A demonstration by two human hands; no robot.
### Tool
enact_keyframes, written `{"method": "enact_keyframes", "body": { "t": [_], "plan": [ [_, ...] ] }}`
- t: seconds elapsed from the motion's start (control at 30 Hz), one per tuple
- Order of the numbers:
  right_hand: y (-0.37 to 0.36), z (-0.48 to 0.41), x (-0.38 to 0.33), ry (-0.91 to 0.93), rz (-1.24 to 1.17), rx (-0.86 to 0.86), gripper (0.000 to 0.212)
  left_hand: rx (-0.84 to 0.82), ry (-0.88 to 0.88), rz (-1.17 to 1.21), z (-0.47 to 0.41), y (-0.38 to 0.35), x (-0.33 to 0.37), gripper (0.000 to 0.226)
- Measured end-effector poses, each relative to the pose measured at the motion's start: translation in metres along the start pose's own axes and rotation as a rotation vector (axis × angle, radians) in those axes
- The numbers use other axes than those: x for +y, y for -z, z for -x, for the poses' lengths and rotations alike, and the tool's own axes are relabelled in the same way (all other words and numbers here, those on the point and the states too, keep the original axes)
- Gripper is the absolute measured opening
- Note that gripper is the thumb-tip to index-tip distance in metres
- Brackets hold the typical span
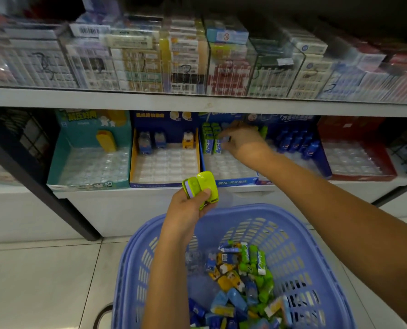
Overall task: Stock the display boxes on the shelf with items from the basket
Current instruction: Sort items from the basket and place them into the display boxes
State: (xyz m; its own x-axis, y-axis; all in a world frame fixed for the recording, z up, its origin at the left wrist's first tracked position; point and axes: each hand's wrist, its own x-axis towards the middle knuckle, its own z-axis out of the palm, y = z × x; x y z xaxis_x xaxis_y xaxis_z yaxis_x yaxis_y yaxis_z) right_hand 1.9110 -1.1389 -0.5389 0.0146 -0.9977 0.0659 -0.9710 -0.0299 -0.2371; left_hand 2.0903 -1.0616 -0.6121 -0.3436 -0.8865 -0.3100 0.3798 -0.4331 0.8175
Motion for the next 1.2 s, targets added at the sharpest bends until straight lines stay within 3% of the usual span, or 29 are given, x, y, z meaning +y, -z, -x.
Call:
{"method": "enact_keyframes", "body": {
  "t": [0.17, 0.27, 0.47, 0.77, 1.07, 1.2],
  "plan": [
    [-0.005, 0.065, -0.013, -0.08, -0.741, -0.173, 0.02, -0.074, -0.137, -0.143, 0.005, -0.004, 0.002, 0.02],
    [-0.006, 0.088, -0.009, -0.097, -0.928, -0.108, 0.019, -0.084, -0.167, -0.241, 0.006, -0.007, 0.002, 0.018],
    [-0.013, 0.1, -0.011, -0.052, -0.92, -0.066, 0.027, -0.019, -0.266, -0.409, 0.01, -0.01, 0.004, 0.014],
    [-0.007, 0.058, -0.049, -0.016, -0.991, 0.111, 0.023, 0.357, -0.297, -0.154, 0.016, 0.021, 0.036, 0.02],
    [-0.033, -0.031, -0.159, 0.164, -0.706, 0.163, 0.024, 0.483, -0.231, 0.154, 0.031, 0.084, 0.075, 0.032],
    [-0.053, -0.064, -0.207, 0.244, -0.624, 0.126, 0.026, 0.533, -0.296, 0.125, 0.04, 0.107, 0.077, 0.03]
  ]
}}
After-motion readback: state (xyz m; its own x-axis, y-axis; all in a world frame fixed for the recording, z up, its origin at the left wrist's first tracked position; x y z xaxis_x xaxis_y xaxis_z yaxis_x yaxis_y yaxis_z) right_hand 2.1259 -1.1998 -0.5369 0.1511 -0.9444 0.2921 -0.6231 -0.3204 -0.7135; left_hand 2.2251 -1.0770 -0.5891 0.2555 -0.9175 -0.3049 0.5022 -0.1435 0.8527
